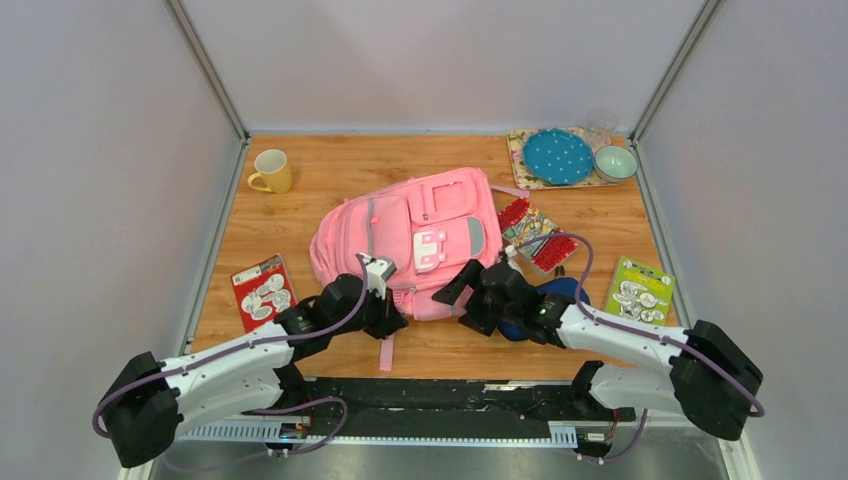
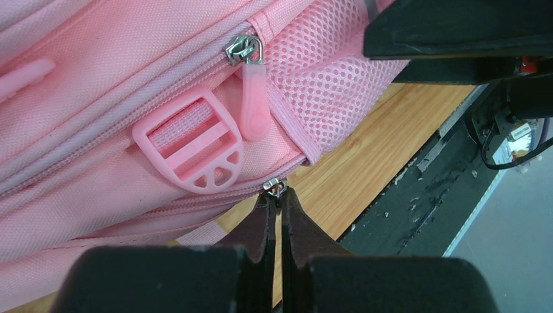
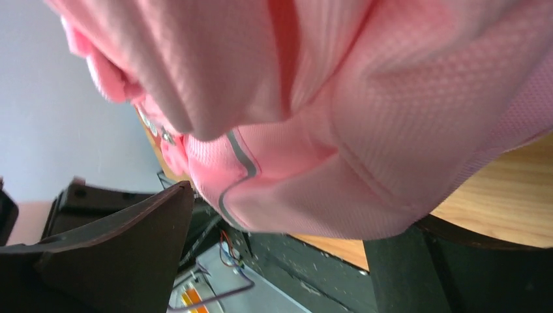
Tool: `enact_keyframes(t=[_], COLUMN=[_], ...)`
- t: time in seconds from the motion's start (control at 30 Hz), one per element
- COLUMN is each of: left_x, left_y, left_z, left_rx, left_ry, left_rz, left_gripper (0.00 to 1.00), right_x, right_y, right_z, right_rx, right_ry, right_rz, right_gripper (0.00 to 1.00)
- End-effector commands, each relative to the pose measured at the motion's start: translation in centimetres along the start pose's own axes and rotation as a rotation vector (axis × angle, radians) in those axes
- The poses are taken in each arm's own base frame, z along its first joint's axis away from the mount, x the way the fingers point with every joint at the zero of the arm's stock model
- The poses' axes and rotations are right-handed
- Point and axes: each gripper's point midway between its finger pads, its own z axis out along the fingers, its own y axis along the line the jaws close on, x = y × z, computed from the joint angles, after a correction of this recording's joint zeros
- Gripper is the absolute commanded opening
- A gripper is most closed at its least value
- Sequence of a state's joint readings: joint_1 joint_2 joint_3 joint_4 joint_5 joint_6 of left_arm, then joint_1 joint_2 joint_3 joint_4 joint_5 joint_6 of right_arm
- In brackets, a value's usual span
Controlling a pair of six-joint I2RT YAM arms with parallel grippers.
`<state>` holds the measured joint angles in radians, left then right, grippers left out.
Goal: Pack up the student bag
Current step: Unzip the student bag at the center of the board.
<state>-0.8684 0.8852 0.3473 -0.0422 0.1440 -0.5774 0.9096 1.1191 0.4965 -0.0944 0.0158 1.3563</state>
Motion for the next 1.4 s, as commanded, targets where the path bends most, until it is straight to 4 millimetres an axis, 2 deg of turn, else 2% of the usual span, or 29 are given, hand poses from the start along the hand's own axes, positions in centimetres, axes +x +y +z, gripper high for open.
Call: enact_keyframes(t=[0.0,0.07,0.1,0.17,0.2,0.23,0.27,0.4,0.43,0.47,0.53,0.6,0.63,0.67,0.83,0.87,0.93,0.97,1.0,1.03,1.07,1.1,1.17,1.2,1.23,1.27,1.3,1.33,1.37], left_x=[-4.4,-4.1,-4.7,-4.5,-3.9,-3.5,-3.3,-0.6,-0.6,0.5,0.4,1.3,1.5,1.8,3.0,3.5,3.5,3.3,3.3,3.1,2.8,2.7,1.8,1.6,1.1,0.7,0.5,0.0,-0.3], left_y=[-4.6,-4.7,-5.3,-5.2,-4.9,-4.7,-4.8,-2.3,-2.0,-1.8,-1.9,-0.7,-0.3,0.3,1.7,2.2,2.1,1.8,1.5,1.3,0.8,0.6,-0.2,-0.4,-0.8,-1.1,-1.4,-1.7,-2.0], left_z=[-0.7,-1.0,-1.3,-1.4,-1.5,-1.4,-1.4,-1.3,-1.5,-2.1,-2.9,-3.3,-3.4,-3.5,-4.3,-4.6,-4.6,-4.5,-4.4,-4.2,-4.0,-3.9,-3.5,-3.4,-3.2,-3.2,-3.2,-3.1,-3.2], left_rx=[0.135,0.121,0.132,0.13,0.129,0.133,0.15,0.093,0.069,0.054,0.058,0.03,0.018,-0.011,-0.077,-0.103,-0.096,-0.079,-0.067,-0.055,-0.033,-0.025,0.01,0.014,0.028,0.039,0.048,0.059,0.065], left_ry=[-0.059,-0.014,-0.017,-0.008,0.001,0.006,-0.002,0.019,0.027,0.082,0.073,0.05,0.04,0.035,0.075,0.098,0.103,0.089,0.087,0.08,0.066,0.064,0.034,0.03,0.015,0.007,0.006,-0.006,-0.009], left_rz=[0.025,0.0,-0.009,-0.005,0.014,0.024,0.033,0.052,0.041,0.04,0.053,0.048,0.039,0.031,0.032,0.033,0.038,0.034,0.028,0.022,0.018,-0.001,-0.009,-0.023,-0.025,-0.029,-0.032,-0.03,-0.029], left_gripper=[0.0,0.0,0.0,0.0,0.0,0.0,0.0,0.0,0.0,0.0,0.0,0.0,0.0,0.0,0.0,0.0,0.0,0.0,0.0,0.0,0.0,0.0,0.0,0.0,0.0,0.0,0.0,0.0,0.0], right_x=[-1.3,-1.4,-1.0,-1.1,-1.9,-2.0,-2.3,-5.1,-5.9,-6.2,-7.7,-8.6,-10.2,-10.7,-14.1,-14.5,-14.4,-14.7,-14.0,-13.7,-13.3,-12.3,-11.8,-11.1,-11.1,-10.7,-10.3,-9.3,-8.9], right_y=[4.2,5.1,4.6,5.4,6.0,6.0,5.8,5.9,5.8,5.7,5.3,5.1,5.0,5.1,4.7,5.6,5.8,6.9,6.5,6.9,7.0,6.8,6.4,4.1,4.6,3.7,4.1,2.4,3.3], right_z=[1.0,0.6,0.4,-0.1,-0.5,-0.6,-0.7,-1.5,-1.8,-1.9,-2.5,-2.5,-2.8,-2.9,-2.8,-2.8,-1.9,-1.9,-0.9,-0.9,-0.9,-0.9,-1.6,-1.5,-3.1,-3.4,-4.0,-3.9,-5.3], right_rx=[-0.042,-0.025,0.011,-0.032,-0.057,-0.06,-0.059,-0.019,-0.008,-0.006,0.02,0.028,0.034,0.03,0.063,0.046,0.041,0.021,0.031,0.026,0.029,0.027,0.021,0.065,0.024,0.022,-0.031,-0.024,-0.084], right_ry=[-0.043,-0.053,-0.032,-0.04,-0.088,-0.101,-0.124,-0.257,-0.265,-0.261,-0.311,-0.32,-0.337,-0.331,-0.305,-0.295,-0.223,-0.214,-0.148,-0.113,-0.073,-0.027,-0.034,-0.035,-0.075,-0.083,-0.098,-0.087,-0.113], right_rz=[0.115,0.141,0.152,0.112,0.092,0.058,-0.02,-0.166,-0.16,-0.176,-0.217,-0.232,-0.221,-0.22,-0.24,-0.275,-0.3,-0.342,-0.355,-0.361,-0.366,-0.369,-0.347,-0.299,-0.284,-0.261,-0.252,-0.197,-0.188], right_gripper=[0.91,0.79,0.59,0.44,0.17,0.02,0.0,0.0,0.0,0.0,0.0,0.0,0.0,0.0,0.0,0.0,0.0,0.0,0.01,0.06,0.16,0.44,0.56,0.67,0.72,0.76,0.82,0.82,0.82])
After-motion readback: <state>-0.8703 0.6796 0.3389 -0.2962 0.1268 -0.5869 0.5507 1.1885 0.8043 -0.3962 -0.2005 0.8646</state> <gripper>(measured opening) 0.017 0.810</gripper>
